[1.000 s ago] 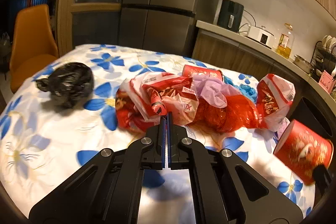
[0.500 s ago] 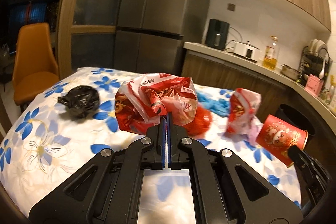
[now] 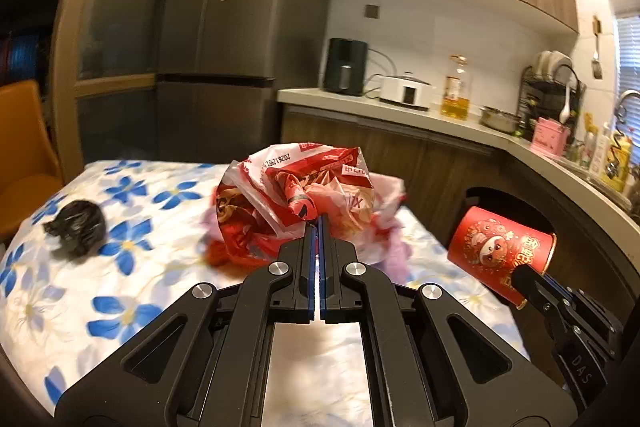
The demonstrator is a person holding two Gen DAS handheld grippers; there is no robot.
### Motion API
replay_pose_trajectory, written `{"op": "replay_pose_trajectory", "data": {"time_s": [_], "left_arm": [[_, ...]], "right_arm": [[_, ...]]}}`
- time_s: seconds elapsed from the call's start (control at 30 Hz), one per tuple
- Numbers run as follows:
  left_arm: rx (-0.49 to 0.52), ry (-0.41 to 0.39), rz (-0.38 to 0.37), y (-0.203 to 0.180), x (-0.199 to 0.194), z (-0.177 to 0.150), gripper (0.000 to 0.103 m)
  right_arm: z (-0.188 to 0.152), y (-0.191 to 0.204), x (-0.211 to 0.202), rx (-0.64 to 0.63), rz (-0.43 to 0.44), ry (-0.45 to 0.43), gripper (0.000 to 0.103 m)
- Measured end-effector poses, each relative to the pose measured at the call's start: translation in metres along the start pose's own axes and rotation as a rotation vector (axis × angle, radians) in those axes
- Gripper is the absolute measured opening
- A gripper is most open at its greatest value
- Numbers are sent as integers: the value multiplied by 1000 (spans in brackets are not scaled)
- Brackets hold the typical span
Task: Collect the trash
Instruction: 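Carry the red cup and snack bag in both tools over the black bin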
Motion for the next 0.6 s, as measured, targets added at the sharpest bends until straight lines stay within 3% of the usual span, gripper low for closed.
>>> {"op": "replay_pose_trajectory", "data": {"time_s": [0.6], "left_arm": [[151, -27, -206, -133, 41, 28, 0]], "right_arm": [[41, -99, -24, 73, -194, -108, 4]]}}
Point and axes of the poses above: each gripper's, at about its wrist camera, not at the fingertips, and x roughly the way its jaws point, y to its left, z to its top, the point moved 10 cm from there along x, roughly the way its jaws point, and after that the axes turned 9 degrees about y, right-handed, at the moved point
